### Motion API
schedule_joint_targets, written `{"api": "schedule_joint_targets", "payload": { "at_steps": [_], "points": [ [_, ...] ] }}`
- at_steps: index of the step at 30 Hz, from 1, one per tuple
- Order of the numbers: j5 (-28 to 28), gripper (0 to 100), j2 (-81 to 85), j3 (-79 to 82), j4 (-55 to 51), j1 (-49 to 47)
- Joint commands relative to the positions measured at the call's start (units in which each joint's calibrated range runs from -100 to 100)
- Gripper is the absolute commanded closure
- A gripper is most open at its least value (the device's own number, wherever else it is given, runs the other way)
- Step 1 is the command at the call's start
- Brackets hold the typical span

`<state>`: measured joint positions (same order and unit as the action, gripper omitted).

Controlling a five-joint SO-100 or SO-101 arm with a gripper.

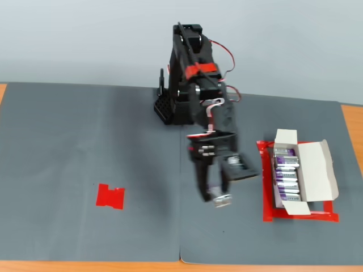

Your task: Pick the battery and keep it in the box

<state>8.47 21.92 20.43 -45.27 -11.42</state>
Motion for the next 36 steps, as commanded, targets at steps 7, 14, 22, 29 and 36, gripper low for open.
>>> {"api": "schedule_joint_targets", "payload": {
  "at_steps": [7, 14, 22, 29, 36],
  "points": [
    [-0.22, 98, 1.78, -2.75, -5.86, -13.9],
    [0.04, 98, -1.53, -3.47, -6.38, -20.84],
    [0.25, 98, -7.63, -3.47, -5.68, -25.02],
    [0.3, 98, -11.28, -3.56, -5.42, -29.05],
    [0.36, 98, -15.69, -8.45, -4.64, -32.48]
  ]
}}
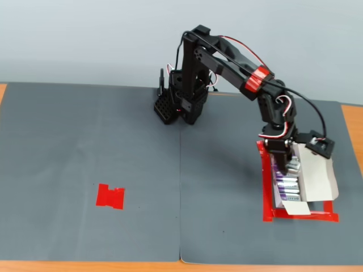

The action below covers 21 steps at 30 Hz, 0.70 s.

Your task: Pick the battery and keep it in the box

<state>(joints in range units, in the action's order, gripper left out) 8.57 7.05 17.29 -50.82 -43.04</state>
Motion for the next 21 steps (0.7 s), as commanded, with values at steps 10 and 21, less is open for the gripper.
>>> {"api": "schedule_joint_targets", "payload": {
  "at_steps": [10, 21],
  "points": [
    [0.26, 98, -10.66, -13.81, 0.82, -4.3],
    [0.26, 98, -13.03, -12.99, 0.91, -3.7]
  ]
}}
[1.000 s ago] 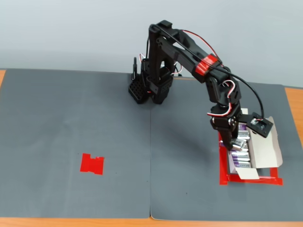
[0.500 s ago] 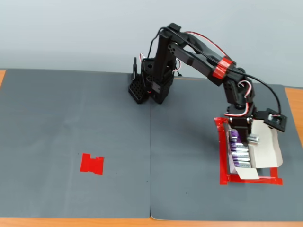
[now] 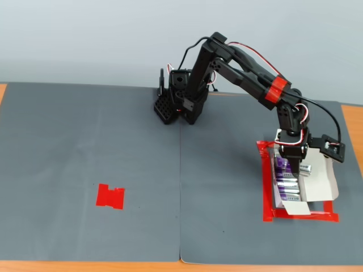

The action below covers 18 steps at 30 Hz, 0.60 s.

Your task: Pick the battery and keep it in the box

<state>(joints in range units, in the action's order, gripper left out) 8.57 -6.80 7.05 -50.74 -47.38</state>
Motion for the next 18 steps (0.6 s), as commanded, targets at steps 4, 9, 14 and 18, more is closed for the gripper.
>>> {"api": "schedule_joint_targets", "payload": {
  "at_steps": [4, 9, 14, 18],
  "points": [
    [0.21, 98, 0.74, -2.66, 0.82, 0.72],
    [0.21, 98, -0.79, -2.66, 0.82, 0.72],
    [0.1, 98, -1.89, -3.21, 0.82, 0.72],
    [0.1, 98, -1.98, -3.02, 0.82, 0.72]
  ]
}}
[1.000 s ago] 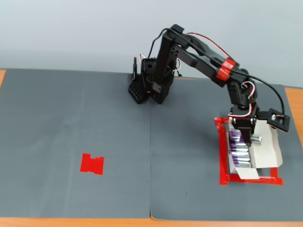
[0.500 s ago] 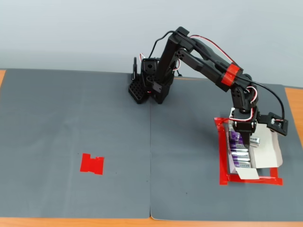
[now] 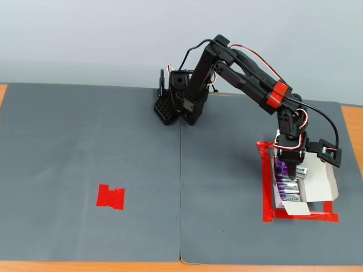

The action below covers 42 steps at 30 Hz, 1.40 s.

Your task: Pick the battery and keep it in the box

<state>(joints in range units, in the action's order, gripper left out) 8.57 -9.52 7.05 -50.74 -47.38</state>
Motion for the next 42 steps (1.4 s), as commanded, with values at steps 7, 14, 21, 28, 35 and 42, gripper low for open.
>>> {"api": "schedule_joint_targets", "payload": {
  "at_steps": [7, 14, 21, 28, 35, 42],
  "points": [
    [-0.21, 96, 0.74, -2.75, 0.48, 0.72],
    [-0.26, 79, 0.74, -2.75, 0.74, 0.72],
    [-0.21, 78, 0.74, -2.75, 0.56, 0.72],
    [-0.21, 80, 1.59, -2.75, 0.04, 0.72],
    [-0.21, 98, 5.4, -2.66, -0.04, 3.18],
    [-0.26, 98, 13.8, -2.48, -0.13, 10.57]
  ]
}}
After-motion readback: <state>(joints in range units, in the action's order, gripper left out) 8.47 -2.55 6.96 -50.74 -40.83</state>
